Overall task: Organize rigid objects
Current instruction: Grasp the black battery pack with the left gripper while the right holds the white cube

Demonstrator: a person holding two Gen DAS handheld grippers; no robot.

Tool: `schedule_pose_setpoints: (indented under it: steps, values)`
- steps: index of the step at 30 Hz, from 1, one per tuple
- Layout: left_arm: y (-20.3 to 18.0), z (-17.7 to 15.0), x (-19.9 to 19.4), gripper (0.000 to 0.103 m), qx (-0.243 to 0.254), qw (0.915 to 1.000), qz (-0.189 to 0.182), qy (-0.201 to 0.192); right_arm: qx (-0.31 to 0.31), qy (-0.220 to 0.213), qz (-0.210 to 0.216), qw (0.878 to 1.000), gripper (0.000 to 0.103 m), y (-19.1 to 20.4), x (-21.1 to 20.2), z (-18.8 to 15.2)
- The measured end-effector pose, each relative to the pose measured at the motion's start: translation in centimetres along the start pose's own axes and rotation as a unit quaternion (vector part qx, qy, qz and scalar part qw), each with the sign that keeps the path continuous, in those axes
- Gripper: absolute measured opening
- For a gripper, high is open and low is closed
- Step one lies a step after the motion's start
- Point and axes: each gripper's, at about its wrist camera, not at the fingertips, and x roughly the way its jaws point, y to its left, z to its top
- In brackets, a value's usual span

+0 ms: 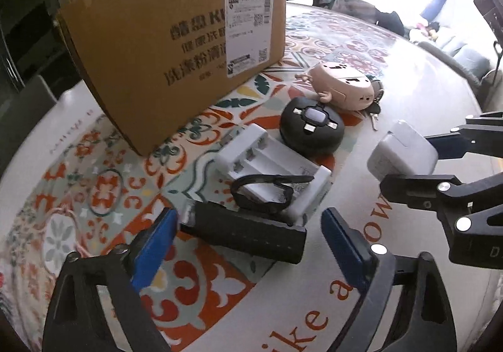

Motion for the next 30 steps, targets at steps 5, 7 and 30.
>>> schedule_pose_setpoints:
  steps: [5, 7, 30]
  values:
    - [0.3, -0.4, 0.5, 0.081, -0.014, 0.9999, -0.006, -0.007, -0.001, 0.002, -0.009, 1.0, 0.046, 0.4, 0.4, 0.1]
    - [0.6, -0.5, 0.3, 0.075, -0.018, 0.9998, -0.006, -0.008, 0.001, 0.004, -0.008, 1.0, 0.046, 0.4, 0.5, 0.1]
    - [-0.6, -1.0, -4.4, 0.074, -0.092, 0.9948, 0.043, -0.011, -0.023, -0.03, 0.017, 0.999, 0.046, -0.4, -2.2, 0.1]
